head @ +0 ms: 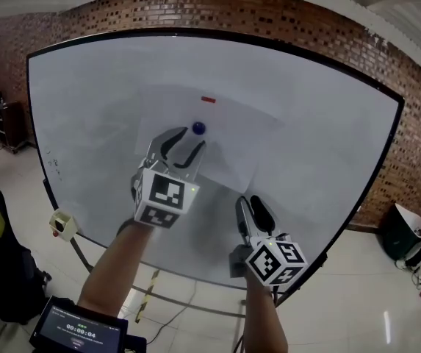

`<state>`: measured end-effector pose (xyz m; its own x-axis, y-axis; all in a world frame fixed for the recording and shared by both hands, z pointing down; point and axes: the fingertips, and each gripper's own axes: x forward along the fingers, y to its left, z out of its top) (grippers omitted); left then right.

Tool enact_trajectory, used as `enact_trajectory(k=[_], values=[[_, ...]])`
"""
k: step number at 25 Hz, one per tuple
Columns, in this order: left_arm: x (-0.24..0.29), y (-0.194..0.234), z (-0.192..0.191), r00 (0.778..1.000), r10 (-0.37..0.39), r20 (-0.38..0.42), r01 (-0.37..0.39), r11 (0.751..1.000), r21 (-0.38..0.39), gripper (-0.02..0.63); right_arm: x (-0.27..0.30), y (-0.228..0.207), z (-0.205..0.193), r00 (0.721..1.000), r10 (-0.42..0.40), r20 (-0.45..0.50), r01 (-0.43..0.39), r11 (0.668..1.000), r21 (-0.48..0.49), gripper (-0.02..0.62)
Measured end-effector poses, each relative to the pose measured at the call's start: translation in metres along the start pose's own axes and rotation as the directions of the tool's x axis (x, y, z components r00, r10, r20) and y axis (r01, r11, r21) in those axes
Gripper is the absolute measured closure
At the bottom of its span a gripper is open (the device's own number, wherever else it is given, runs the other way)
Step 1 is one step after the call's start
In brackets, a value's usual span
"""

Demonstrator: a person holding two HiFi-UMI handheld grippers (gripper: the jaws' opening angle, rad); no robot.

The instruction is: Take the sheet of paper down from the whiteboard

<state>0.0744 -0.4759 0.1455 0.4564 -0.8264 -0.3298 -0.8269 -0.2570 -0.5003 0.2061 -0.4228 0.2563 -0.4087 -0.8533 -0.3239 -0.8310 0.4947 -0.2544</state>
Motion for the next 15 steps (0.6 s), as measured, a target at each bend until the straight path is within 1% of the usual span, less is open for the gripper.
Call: enact_trajectory(k=[2,4,6,8,13,15], values=[[0.022,-0.002,-0.002,1.000,0.002,-0.019,-0.002,1.000,0.002,0.434,0.010,-0.015,0.001,1.000,0.024,-0.007,-0.024,0.999,0.041,0.423],[0.034,0.000,0.000,1.000,0.000,-0.025,0.000,1.000,-0.008,0.430,0.017,-0.021,0.003,0.999,0.048,-0.014,-0.047,0.997,0.068,0.421],[0.036,0.004,0.003,1.000,-0.003,-0.027,0.002,1.000,-0.020,0.428,0.021,-0.017,0.004,0.997,0.067,-0.026,-0.065,0.996,0.066,0.421],[0.036,0.002,0.005,0.999,-0.014,-0.038,0.013,1.000,-0.016,0.430,0.024,-0.013,0.004,0.996,0.084,-0.042,-0.082,0.994,0.066,0.422],[0.036,-0.008,0.004,0.998,-0.023,-0.051,0.023,1.000,0.001,0.443,0.033,-0.008,0.005,0.989,0.142,-0.047,-0.135,0.982,0.136,0.423],[0.035,-0.009,0.006,0.999,-0.018,-0.044,0.018,1.000,0.002,0.456,0.037,-0.009,0.008,0.988,0.149,-0.027,-0.143,0.976,0.166,0.445]])
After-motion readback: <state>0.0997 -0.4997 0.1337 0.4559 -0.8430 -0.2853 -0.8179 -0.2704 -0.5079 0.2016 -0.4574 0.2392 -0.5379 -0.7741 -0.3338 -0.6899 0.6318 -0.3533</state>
